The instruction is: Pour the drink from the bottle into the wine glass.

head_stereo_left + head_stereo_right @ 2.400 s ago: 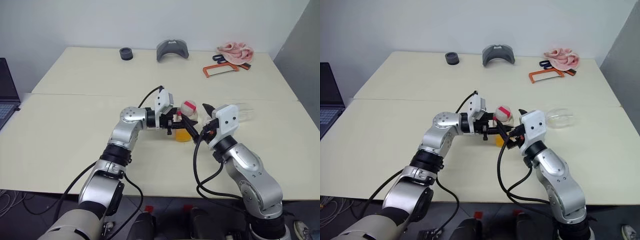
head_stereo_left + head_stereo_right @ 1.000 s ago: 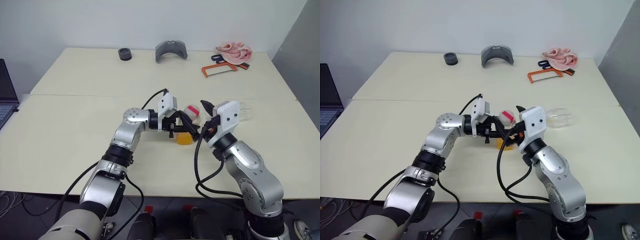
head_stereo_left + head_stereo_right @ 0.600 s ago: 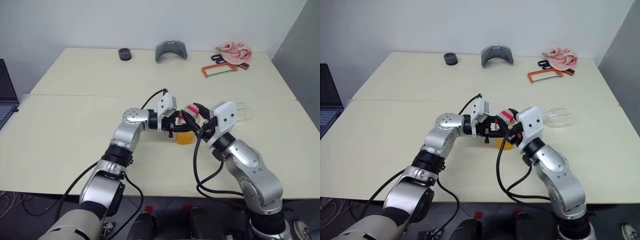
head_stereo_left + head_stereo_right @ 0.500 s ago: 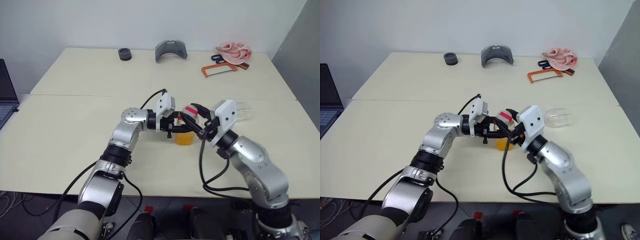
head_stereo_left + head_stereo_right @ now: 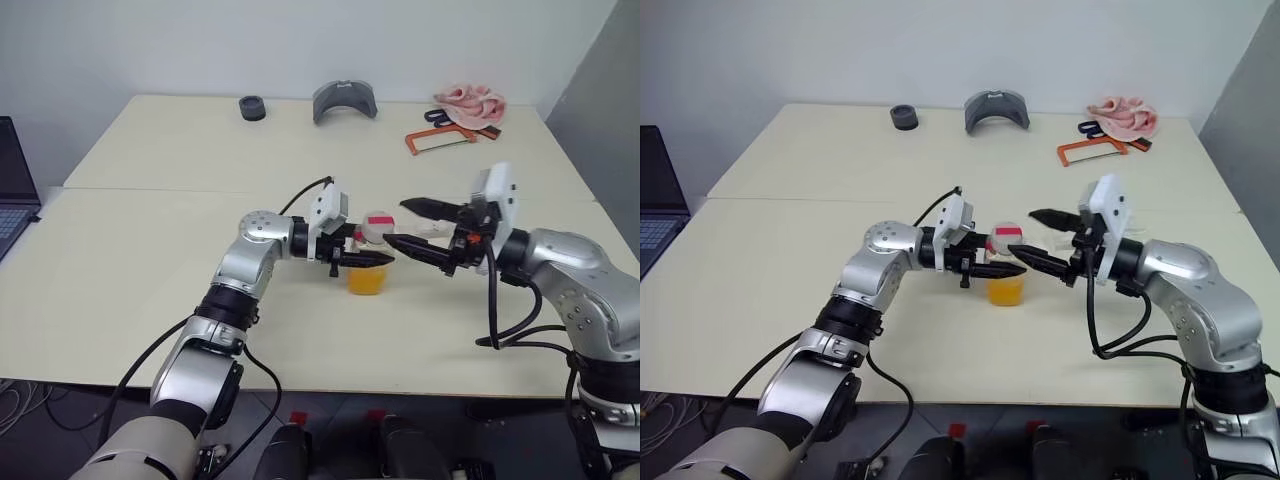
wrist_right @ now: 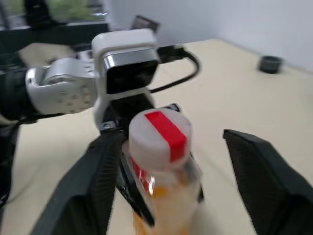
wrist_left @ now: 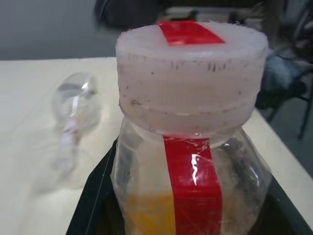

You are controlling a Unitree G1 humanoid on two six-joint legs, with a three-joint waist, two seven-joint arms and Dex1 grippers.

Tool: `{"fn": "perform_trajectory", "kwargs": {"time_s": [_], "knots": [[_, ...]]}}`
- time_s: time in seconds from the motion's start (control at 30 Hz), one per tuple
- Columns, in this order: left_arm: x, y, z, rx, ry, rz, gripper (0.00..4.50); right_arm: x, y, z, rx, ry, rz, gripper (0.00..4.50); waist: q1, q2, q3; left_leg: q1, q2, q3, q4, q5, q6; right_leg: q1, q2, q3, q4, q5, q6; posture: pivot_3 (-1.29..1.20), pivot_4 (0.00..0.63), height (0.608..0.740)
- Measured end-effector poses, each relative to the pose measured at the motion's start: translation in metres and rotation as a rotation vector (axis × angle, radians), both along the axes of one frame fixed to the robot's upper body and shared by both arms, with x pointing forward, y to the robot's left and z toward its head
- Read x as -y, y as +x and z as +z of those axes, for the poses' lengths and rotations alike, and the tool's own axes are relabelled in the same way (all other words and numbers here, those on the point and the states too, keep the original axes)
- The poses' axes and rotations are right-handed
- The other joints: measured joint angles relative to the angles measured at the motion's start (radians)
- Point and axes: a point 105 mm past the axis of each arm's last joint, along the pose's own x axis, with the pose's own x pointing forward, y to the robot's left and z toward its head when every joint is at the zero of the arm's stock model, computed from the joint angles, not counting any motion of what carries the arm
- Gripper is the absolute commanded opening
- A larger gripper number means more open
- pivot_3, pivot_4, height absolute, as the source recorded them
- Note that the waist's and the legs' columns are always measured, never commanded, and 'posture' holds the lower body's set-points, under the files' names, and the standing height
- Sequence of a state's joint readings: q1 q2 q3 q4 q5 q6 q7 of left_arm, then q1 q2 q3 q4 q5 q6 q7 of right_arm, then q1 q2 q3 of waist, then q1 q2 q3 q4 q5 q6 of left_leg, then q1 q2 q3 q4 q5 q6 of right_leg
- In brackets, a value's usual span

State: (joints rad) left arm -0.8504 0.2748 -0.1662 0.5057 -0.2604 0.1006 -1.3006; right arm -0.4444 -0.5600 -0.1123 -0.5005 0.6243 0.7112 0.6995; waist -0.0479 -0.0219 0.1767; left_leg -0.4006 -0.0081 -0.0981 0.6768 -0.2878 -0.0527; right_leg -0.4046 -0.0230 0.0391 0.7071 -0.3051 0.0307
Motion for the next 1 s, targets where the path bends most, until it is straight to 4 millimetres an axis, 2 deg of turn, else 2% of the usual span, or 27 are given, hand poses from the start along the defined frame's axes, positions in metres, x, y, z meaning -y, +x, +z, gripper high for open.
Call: {"fn": "perform_trajectory", "kwargs": {"time_s": [0.07, 0.2, 0.37, 0.5, 0.7, 1.0], "knots": [[0.003, 0.002, 0.0, 0.001, -0.011, 0.023, 1.79, -0.005, -0.014, 0.001, 0.019, 0.057, -0.034, 3.84, 0.001, 0.0, 0.0, 0.0, 0.0, -0.001, 0.0, 0.0, 0.0, 0.0, 0.0, -0.001, 0.001, 0.0, 0.0, 0.0, 0.15, 0.74], [0.007, 0.006, -0.004, 0.001, -0.014, 0.056, 1.79, -0.022, -0.031, -0.014, 0.001, 0.086, -0.095, 3.84, -0.002, 0.0, 0.0, 0.001, 0.0, 0.0, 0.001, 0.0, 0.0, 0.0, 0.001, 0.001, 0.004, 0.0, 0.0, 0.0, 0.15, 0.74], [0.011, 0.007, -0.006, -0.012, -0.017, 0.05, 1.79, -0.028, -0.011, -0.021, 0.071, 0.106, -0.352, 3.84, -0.005, 0.0, 0.0, 0.003, 0.0, 0.0, 0.001, 0.0, 0.0, 0.0, 0.003, 0.001, 0.006, 0.0, 0.0, 0.0, 0.15, 0.74], [0.015, 0.006, -0.007, -0.005, -0.011, 0.037, 1.79, -0.03, -0.002, -0.027, 0.104, 0.092, -0.447, 3.84, -0.005, 0.0, 0.0, 0.002, 0.0, 0.0, 0.001, 0.001, -0.001, 0.0, 0.002, 0.001, 0.006, 0.0, 0.0, 0.0, 0.15, 0.74], [0.016, 0.007, -0.006, 0.0, -0.007, 0.031, 1.79, -0.03, 0.001, -0.027, 0.115, 0.102, -0.477, 3.84, -0.006, 0.0, 0.0, 0.003, 0.0, 0.0, 0.001, 0.0, 0.0, 0.0, 0.003, 0.001, 0.006, 0.0, 0.0, 0.0, 0.15, 0.74], [0.016, 0.007, -0.006, 0.016, 0.0, 0.026, 1.79, -0.034, 0.007, -0.036, 0.034, 0.125, -0.476, 3.84, -0.006, 0.0, 0.0, 0.003, 0.0, 0.0, 0.001, 0.0, 0.0, 0.0, 0.002, 0.001, 0.006, 0.0, 0.0, 0.0, 0.15, 0.74]]}}
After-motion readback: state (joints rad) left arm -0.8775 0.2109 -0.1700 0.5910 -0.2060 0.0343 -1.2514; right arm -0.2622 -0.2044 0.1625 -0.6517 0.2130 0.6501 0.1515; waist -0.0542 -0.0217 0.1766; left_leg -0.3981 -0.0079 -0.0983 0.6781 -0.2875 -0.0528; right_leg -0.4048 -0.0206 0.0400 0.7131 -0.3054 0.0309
